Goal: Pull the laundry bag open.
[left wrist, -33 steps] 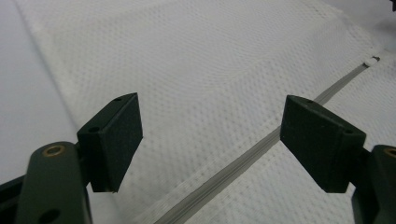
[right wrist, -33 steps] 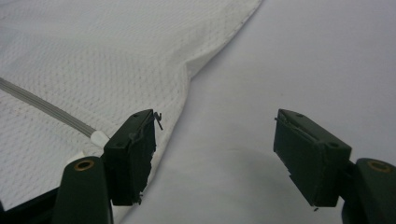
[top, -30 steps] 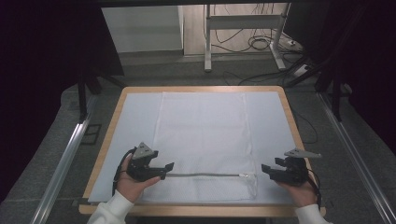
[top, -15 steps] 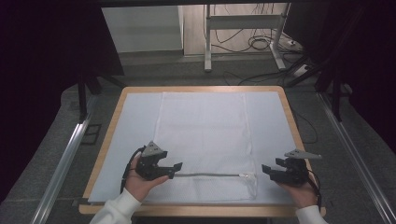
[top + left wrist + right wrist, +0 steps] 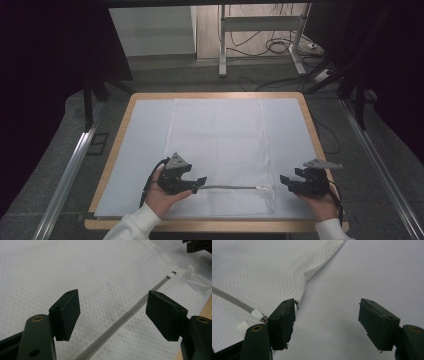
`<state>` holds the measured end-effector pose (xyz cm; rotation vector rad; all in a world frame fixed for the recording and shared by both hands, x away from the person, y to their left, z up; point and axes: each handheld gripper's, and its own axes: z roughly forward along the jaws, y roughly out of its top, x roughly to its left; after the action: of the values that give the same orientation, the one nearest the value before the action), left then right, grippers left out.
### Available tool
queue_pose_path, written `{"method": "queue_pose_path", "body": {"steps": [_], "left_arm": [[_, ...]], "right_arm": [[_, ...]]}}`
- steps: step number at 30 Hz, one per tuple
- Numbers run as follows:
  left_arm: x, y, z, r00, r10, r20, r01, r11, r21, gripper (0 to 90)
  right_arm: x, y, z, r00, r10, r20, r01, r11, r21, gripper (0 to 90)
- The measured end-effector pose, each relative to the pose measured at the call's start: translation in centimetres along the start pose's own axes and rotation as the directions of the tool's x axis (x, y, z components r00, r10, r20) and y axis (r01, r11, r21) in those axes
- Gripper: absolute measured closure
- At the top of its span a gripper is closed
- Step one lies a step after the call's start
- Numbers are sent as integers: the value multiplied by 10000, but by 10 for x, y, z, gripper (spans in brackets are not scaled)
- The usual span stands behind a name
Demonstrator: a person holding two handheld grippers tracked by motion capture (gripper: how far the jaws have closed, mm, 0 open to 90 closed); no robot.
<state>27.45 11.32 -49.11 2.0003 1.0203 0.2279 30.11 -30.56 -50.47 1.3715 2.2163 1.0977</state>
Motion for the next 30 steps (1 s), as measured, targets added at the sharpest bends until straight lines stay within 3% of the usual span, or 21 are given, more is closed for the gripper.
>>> {"method": "queue_pose_path", "body": {"steps": [10,15,30], "left_arm": [[-17,7,11,9986,-6,521,6,10000,-9,292],[-24,11,20,9950,-248,971,241,9997,79,301],[-52,19,45,9886,56,1504,-126,9989,451,341]], "right_arm": [[-3,1,0,9999,67,131,-66,9999,-77,293],[-3,1,0,9998,42,198,-41,10000,-83,293],[-4,2,0,9996,50,270,-46,9999,-147,293]]}}
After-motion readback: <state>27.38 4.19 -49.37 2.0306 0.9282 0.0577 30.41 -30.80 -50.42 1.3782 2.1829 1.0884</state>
